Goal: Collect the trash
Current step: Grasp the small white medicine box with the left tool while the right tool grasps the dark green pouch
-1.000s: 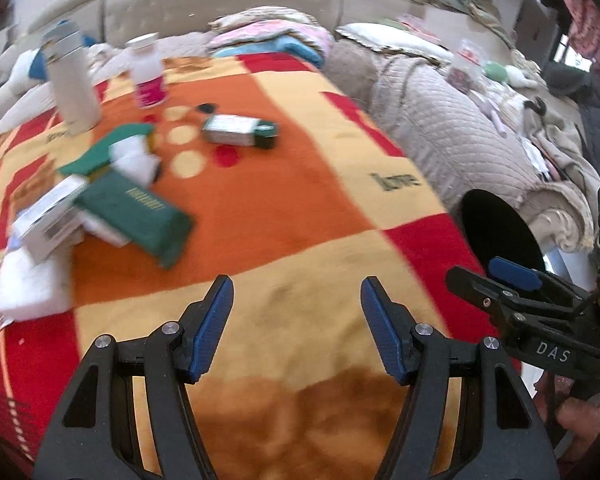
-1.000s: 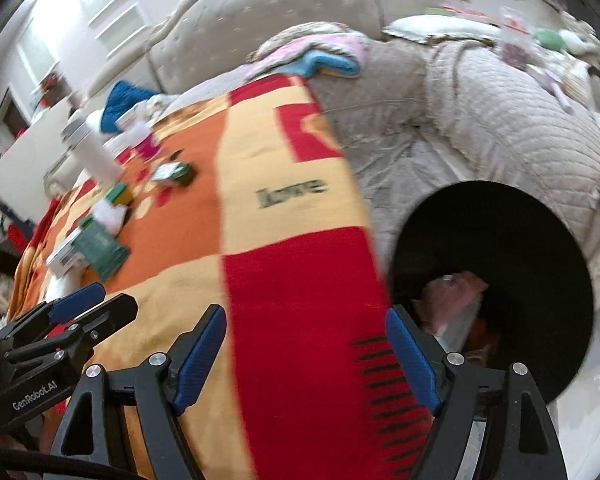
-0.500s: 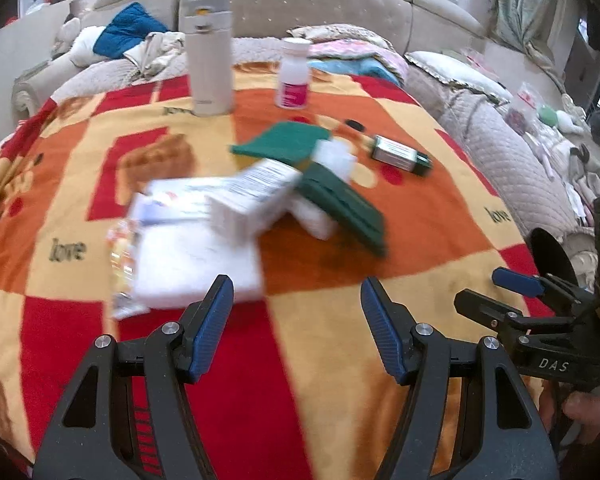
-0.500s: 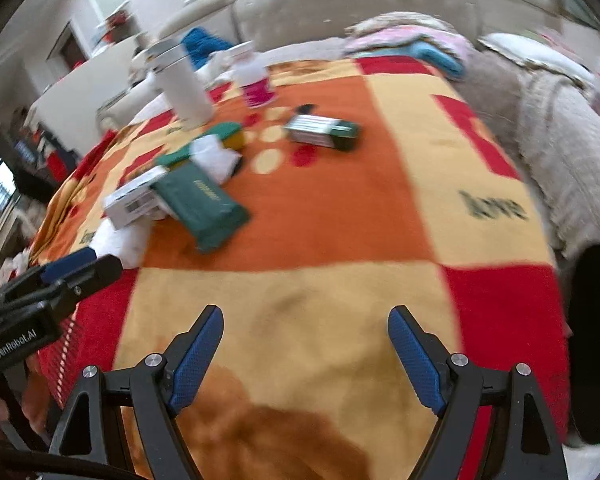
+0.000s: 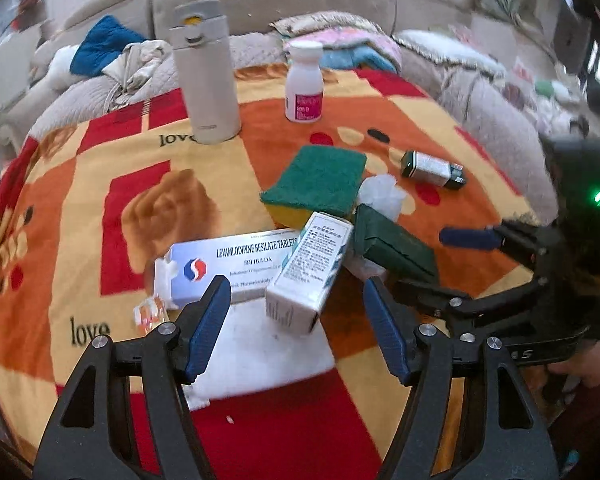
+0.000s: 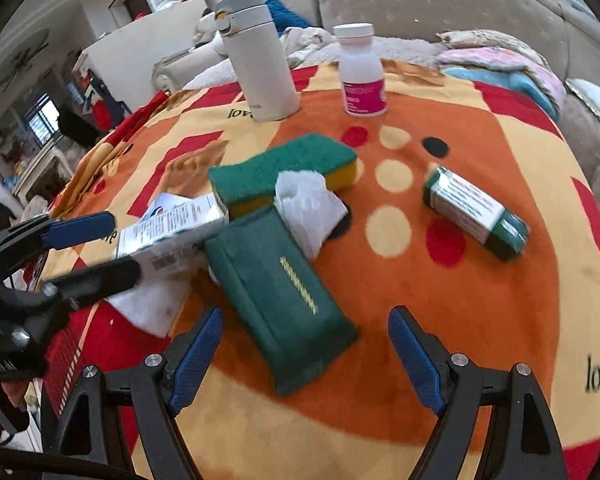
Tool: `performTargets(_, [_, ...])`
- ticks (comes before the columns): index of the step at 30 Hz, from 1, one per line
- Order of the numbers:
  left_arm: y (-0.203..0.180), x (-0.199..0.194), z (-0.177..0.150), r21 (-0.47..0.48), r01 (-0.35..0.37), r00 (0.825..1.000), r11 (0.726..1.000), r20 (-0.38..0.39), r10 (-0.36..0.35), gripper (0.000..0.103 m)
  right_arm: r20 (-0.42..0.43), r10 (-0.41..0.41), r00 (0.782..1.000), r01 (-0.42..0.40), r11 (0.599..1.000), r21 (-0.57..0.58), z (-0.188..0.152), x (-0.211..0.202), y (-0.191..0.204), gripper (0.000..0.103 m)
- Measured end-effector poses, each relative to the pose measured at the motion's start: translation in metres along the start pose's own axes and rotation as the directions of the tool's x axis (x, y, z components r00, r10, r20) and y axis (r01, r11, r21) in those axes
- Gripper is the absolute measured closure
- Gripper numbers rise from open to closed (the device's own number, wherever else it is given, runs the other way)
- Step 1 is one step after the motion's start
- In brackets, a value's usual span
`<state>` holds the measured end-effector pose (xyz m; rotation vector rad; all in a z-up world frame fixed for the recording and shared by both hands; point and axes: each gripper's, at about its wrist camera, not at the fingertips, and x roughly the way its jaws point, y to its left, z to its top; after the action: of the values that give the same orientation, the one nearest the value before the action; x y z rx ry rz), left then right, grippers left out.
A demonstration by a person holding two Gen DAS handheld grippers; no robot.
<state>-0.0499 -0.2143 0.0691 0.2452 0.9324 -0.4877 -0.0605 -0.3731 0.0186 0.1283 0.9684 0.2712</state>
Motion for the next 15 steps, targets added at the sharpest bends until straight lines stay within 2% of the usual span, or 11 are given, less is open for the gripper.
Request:
performTargets(1, [-0.001, 0.003, 0.001, 0.015, -0.013, 1.0, 1.0, 0.0, 0.013, 0.035, 0.003, 0.004, 1.0, -0.004, 1.0, -0.003, 0.0, 0.001, 0.0, 0.021])
performTargets(3, [0.0, 0.008, 0.003, 0.023, -0.021, 1.0, 1.0, 0.001, 0.021, 0.035, 0.0, 0.041, 0.999, -0.041, 0.999, -0.007, 0.001, 0.004, 0.001, 0.034])
performTargets(4, [0.002, 0.01, 0.004, 0.016, -0.009, 1.0, 1.0, -0.001, 0.009, 0.036, -0.006, 0.055, 0.998, -0.055, 0.998, -0.008, 0.002, 0.006, 0.002, 0.047])
performTargets(5, [0.004, 0.012, 0.005, 0.004, 0.004, 1.0, 1.0, -0.002, -0.004, 0.038, -0.005, 0.051, 0.999, -0.051, 0.999, -0.013, 0.002, 0.006, 0.004, 0.049])
performTargets(7, [0.009, 0.016, 0.006, -0.029, 0.055, 0.998, 0.998, -0.018, -0.055, 0.064, 0.005, 0.03, 1.0, -0.029, 0.999, -0.036, -0.002, 0.002, 0.009, 0.053])
performTargets(9, [0.01, 0.016, 0.006, -0.053, 0.077, 0.997, 0.996, -0.028, -0.079, 0.065, 0.023, 0.022, 1.0, -0.021, 0.999, -0.032, -0.006, -0.006, 0.01, 0.055])
performTargets(12, [0.008, 0.009, 0.003, -0.057, 0.07, 0.997, 0.996, -0.022, -0.072, 0.066, 0.05, 0.015, 0.999, -0.015, 1.0, -0.014, -0.016, -0.023, 0.009, 0.056])
performTargets(15, [0.01, -0.002, -0.004, -0.106, 0.113, 0.993, 0.988, -0.01, -0.115, 0.067, 0.069, 0.001, 0.998, -0.001, 1.0, -0.002, -0.03, -0.042, 0.009, 0.057])
